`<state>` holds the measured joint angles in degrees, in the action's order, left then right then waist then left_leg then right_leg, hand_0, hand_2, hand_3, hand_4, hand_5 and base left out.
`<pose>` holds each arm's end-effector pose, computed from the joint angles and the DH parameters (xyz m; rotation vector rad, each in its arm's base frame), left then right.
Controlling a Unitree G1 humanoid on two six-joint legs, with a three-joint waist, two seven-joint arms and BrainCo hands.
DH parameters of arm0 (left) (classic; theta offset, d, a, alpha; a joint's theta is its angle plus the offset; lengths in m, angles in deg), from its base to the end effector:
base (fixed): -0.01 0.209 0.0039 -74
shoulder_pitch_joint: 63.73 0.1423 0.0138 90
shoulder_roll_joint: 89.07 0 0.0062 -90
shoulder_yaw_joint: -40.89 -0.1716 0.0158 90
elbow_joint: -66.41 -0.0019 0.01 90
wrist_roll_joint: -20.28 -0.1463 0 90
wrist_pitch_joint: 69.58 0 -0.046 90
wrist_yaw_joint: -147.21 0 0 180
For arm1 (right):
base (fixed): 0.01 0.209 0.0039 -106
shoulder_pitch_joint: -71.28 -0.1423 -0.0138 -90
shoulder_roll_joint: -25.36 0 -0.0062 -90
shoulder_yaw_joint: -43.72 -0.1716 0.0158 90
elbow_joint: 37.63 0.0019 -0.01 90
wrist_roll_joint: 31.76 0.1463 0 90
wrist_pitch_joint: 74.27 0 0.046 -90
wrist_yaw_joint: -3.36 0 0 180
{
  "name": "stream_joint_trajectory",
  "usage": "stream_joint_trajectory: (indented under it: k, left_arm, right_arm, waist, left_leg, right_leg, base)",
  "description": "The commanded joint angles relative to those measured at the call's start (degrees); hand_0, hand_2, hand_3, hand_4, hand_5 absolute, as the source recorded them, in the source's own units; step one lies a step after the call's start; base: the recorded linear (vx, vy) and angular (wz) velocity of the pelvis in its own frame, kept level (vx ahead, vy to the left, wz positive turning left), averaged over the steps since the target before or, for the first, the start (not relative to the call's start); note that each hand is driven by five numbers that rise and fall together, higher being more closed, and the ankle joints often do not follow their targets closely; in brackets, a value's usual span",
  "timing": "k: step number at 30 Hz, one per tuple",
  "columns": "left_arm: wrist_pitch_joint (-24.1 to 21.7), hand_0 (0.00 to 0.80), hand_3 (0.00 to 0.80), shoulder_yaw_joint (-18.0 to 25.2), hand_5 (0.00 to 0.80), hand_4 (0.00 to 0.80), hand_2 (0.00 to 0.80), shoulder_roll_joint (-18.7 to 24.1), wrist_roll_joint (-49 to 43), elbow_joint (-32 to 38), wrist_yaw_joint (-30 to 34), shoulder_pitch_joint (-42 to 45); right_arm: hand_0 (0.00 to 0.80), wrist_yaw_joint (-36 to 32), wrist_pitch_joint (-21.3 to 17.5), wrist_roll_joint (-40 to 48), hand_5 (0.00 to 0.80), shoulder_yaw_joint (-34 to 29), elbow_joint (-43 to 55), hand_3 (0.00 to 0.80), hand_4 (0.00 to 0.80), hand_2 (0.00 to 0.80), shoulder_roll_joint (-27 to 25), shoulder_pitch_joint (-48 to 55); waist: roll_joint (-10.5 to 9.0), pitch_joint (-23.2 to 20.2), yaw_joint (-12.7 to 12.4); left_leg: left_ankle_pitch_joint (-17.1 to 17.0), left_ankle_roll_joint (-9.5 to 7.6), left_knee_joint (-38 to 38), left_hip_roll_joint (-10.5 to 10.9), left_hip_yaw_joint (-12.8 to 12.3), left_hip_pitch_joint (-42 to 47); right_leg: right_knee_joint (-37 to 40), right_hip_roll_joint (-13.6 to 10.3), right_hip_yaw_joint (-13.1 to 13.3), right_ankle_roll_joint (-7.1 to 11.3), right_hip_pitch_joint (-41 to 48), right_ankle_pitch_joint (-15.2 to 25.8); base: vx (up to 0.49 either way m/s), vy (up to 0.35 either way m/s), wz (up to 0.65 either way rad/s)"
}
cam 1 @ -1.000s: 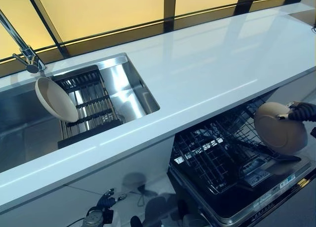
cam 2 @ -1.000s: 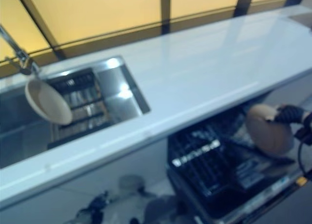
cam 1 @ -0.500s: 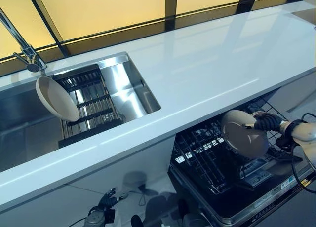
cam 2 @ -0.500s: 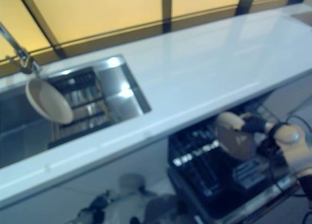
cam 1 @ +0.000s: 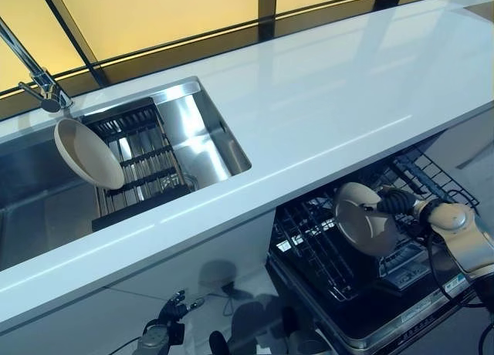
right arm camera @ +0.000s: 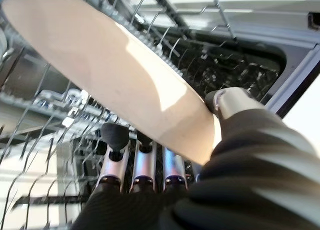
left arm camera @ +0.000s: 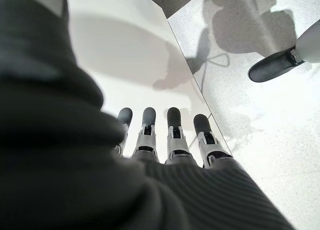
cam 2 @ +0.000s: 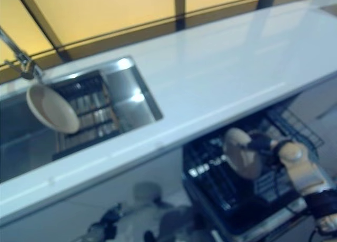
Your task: Take plates into dishwasher
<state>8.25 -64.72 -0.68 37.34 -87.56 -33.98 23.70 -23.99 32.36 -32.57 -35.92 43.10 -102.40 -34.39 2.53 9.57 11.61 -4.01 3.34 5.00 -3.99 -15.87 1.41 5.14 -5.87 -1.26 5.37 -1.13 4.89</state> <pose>0.1165 0.2093 -0.0975 0.1281 0.8760 0.0632 0.2501 -0.2889 0.1381 -0.8936 0.4473 0.3311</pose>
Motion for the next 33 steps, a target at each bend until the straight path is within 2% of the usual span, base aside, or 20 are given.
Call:
stream_joint_trajectory:
  k: [1,11,18,26,33]
  left_arm:
    - [-2.1,0.0,0.0,1.46,0.0,0.0,0.0,2.11,1.3,-0.6,-0.56,-2.88]
    - [-2.05,0.0,0.0,0.77,0.0,0.0,0.0,1.81,1.61,0.33,-0.51,-2.92]
    - [-1.7,0.0,0.0,0.23,0.0,0.0,0.0,1.48,2.01,0.98,-0.7,-3.52]
    - [-1.74,0.0,0.0,-0.2,0.0,0.0,0.0,1.27,1.34,1.27,-0.7,-3.32]
    - [-1.59,0.0,0.0,-0.93,0.0,0.0,0.0,1.42,1.08,1.24,-0.5,-3.6]
  right_arm:
    - [0.8,1.54,-1.81,-2.27,0.8,1.09,-0.36,0.8,0.8,0.8,2.16,-3.79]
    - [0.8,2.34,-2.98,-5.1,0.8,3.27,-4.72,0.8,0.8,0.8,4.9,-3.49]
    - [0.8,3.09,-4.27,-8.7,0.8,6.4,-11.14,0.8,0.8,0.8,7.67,-4.69]
    - [0.8,3.74,-4.64,-9.51,0.8,8.44,-17.04,0.8,0.8,0.8,10.22,-5.25]
    - [0.8,5.02,-6.53,-9.67,0.8,10.26,-23.06,0.8,0.8,0.8,11.9,-6.32]
  waist:
    - [-3.47,-0.49,-2.1]
    - [-3.11,-0.2,-2.62]
    - [-2.66,0.31,-3.45]
    - [-2.67,0.28,-4.56]
    - [-2.63,0.2,-5.6]
  left_leg:
    - [5.38,-0.55,0.0,1.71,1.8,3.18]
    - [5.31,-0.52,0.0,1.8,1.84,3.08]
    - [5.18,-0.51,0.0,2.04,2.36,2.73]
    - [5.12,-0.45,0.0,2.07,2.95,2.53]
    - [5.12,-0.52,0.0,2.12,3.68,2.48]
  right_leg:
    - [-0.14,0.0,-0.02,2.36,-1.89,2.05]
    - [-0.14,-0.52,-0.5,2.58,-1.87,2.02]
    - [-0.14,-0.97,-1.05,2.68,-1.97,2.05]
    - [-0.14,-1.37,-1.95,2.8,-1.77,2.02]
    - [-0.14,-1.5,-2.31,2.79,-1.52,1.85]
  base:
    - [-0.004,0.016,0.05]
    - [0.0,0.001,0.0]
    - [0.0,0.0,0.0]
    - [-0.003,-0.005,0.05]
    - [0.0,-0.005,0.06]
